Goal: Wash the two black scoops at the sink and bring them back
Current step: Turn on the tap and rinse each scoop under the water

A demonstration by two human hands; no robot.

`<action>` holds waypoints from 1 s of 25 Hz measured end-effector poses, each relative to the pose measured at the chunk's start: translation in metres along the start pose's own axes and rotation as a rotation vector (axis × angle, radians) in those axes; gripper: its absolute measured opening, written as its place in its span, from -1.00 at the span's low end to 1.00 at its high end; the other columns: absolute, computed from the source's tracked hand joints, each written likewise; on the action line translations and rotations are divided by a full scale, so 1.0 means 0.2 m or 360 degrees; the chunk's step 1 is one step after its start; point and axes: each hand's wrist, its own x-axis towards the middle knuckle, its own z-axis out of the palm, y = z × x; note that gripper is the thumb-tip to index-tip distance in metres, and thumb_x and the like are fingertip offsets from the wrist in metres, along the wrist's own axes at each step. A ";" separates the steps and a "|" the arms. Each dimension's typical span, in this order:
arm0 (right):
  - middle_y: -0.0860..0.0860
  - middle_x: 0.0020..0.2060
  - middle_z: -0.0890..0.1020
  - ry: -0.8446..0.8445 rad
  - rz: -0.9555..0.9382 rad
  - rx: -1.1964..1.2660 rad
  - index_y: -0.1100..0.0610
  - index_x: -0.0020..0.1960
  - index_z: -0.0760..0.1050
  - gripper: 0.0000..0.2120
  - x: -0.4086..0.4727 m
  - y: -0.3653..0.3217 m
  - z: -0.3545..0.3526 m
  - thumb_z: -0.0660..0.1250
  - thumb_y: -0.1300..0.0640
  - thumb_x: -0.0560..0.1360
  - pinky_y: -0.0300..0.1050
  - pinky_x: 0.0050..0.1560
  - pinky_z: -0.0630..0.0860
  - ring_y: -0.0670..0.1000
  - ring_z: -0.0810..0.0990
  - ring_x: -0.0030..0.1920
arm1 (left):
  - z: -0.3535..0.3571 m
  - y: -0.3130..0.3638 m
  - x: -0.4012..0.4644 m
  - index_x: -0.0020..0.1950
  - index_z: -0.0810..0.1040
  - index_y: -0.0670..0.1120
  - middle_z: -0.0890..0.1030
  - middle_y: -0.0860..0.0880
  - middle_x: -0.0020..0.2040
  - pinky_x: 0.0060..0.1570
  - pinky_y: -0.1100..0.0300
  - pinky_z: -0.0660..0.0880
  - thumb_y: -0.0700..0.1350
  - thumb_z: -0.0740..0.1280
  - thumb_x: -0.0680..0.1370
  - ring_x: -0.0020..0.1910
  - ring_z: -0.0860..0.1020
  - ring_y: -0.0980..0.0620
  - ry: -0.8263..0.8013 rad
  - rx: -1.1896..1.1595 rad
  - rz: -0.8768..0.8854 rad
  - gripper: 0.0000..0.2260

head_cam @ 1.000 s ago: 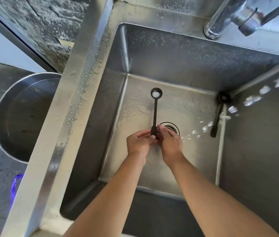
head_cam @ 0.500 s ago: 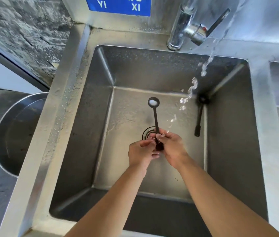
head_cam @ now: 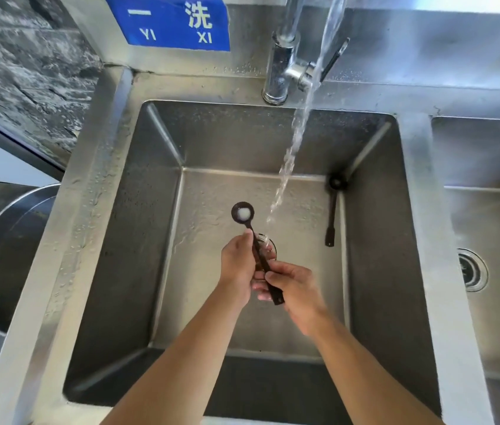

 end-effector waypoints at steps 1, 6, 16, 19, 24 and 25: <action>0.24 -0.12 0.74 0.0003 -0.0007 -0.0034 0.25 -0.02 0.72 -0.73 -0.01 0.00 -0.02 0.26 0.42 0.59 -0.07 -0.20 0.71 0.15 0.72 -0.17 | 0.01 -0.02 0.00 -0.08 0.63 -0.19 0.73 -0.17 -0.22 -0.49 0.15 0.54 0.02 0.22 0.67 -0.35 0.67 -0.12 0.0016 0.0001 0.0025 -0.66; 0.20 -0.21 0.72 0.0019 0.0084 -0.0072 0.34 0.04 0.66 -0.80 -0.06 0.00 -0.07 0.27 0.42 0.54 -0.06 -0.31 0.65 0.11 0.68 -0.29 | 0.03 -0.12 -0.04 0.01 0.64 -0.18 0.76 -0.14 -0.15 -0.19 -0.02 0.68 -0.16 0.25 0.68 -0.14 0.75 -0.12 -0.0048 0.0024 0.0084 -0.80; -0.02 -0.45 0.51 0.0011 0.0091 -0.0511 0.25 0.01 0.61 -0.77 -0.14 0.05 -0.03 0.21 0.17 0.68 -0.20 -0.53 0.33 -0.08 0.38 -0.52 | -0.09 -0.10 -0.03 0.07 0.59 -0.27 0.72 -0.28 -0.13 -0.27 0.05 0.64 -0.10 0.32 0.66 -0.21 0.70 -0.19 0.0033 -0.0257 0.0094 -0.78; -0.03 -0.42 0.53 0.0014 0.0101 -0.0503 0.20 0.03 0.62 -0.78 -0.19 0.08 -0.04 0.21 0.16 0.69 -0.21 -0.51 0.34 -0.08 0.39 -0.50 | -0.07 -0.09 -0.01 0.03 0.59 -0.20 0.67 -0.16 -0.33 -0.30 0.06 0.65 -0.15 0.29 0.66 -0.35 0.64 -0.08 0.0067 -0.0141 0.0119 -0.86; -0.01 -0.40 0.55 0.0107 0.0178 -0.0443 0.09 0.00 0.69 -0.75 -0.19 0.09 -0.06 0.24 0.13 0.67 -0.18 -0.47 0.37 -0.08 0.40 -0.48 | -0.04 -0.09 -0.03 0.02 0.52 -0.20 0.56 -0.10 -0.35 -0.38 0.08 0.51 -0.34 0.14 0.61 -0.44 0.52 -0.03 -0.0118 -0.0211 -0.0129 -0.82; -0.01 -0.40 0.55 0.0118 0.0186 -0.0443 0.07 -0.02 0.71 -0.74 -0.19 0.09 -0.06 0.25 0.12 0.66 -0.18 -0.46 0.36 -0.08 0.40 -0.48 | -0.03 -0.09 -0.03 0.02 0.50 -0.18 0.55 -0.09 -0.35 -0.42 0.11 0.45 -0.33 0.12 0.60 -0.43 0.51 -0.05 -0.0176 -0.0271 -0.0183 -0.82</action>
